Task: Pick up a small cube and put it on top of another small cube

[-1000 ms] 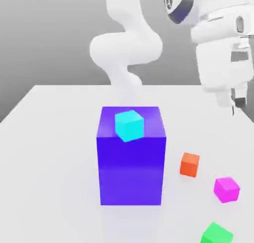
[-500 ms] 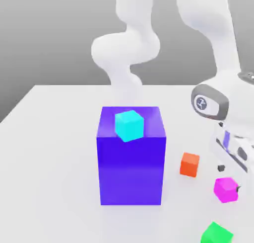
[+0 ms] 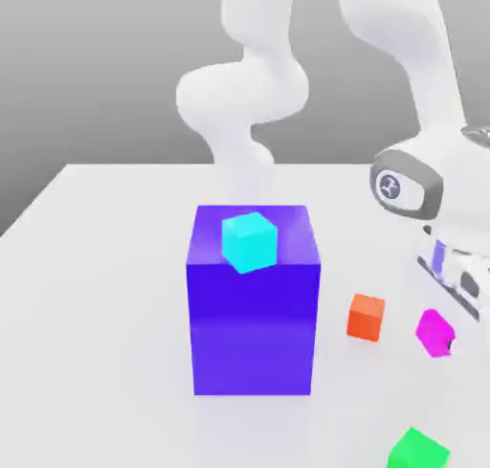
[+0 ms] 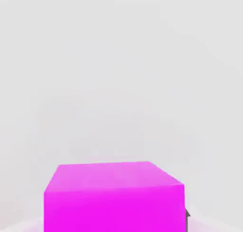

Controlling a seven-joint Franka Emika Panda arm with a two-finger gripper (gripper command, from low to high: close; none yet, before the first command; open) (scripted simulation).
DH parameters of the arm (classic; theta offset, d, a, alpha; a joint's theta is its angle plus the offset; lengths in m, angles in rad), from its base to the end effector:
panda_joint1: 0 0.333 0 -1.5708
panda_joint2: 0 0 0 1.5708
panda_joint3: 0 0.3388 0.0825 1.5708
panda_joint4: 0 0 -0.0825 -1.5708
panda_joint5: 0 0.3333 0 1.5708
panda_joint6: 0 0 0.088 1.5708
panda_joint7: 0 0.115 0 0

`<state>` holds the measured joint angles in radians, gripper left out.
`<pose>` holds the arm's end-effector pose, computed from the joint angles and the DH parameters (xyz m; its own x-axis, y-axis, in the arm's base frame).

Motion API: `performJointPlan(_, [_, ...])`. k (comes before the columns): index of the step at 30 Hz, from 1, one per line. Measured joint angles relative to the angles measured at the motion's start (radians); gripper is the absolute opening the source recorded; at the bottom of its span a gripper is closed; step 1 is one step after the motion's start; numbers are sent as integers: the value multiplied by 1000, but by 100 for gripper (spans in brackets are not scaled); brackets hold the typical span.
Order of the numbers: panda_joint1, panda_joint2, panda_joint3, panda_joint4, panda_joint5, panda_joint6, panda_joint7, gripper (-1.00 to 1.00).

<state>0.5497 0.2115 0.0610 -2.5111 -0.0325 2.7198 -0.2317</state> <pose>0.3682 0.2594 0.2610 0.6443 0.7648 -0.0023 0.7648 -0.6443 -0.0001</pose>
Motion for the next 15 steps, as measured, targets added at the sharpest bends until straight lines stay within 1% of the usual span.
performJointPlan(7, [-86,65,-123,243,65,-178,195,-100])
performJointPlan(9, [-96,121,-132,269,78,-148,208,-100])
performJointPlan(11, [-103,189,-129,279,89,-90,206,-100])
performJointPlan(12, [-104,207,-128,281,91,-74,205,100])
performJointPlan(15, [-104,207,-128,281,91,-74,205,100])
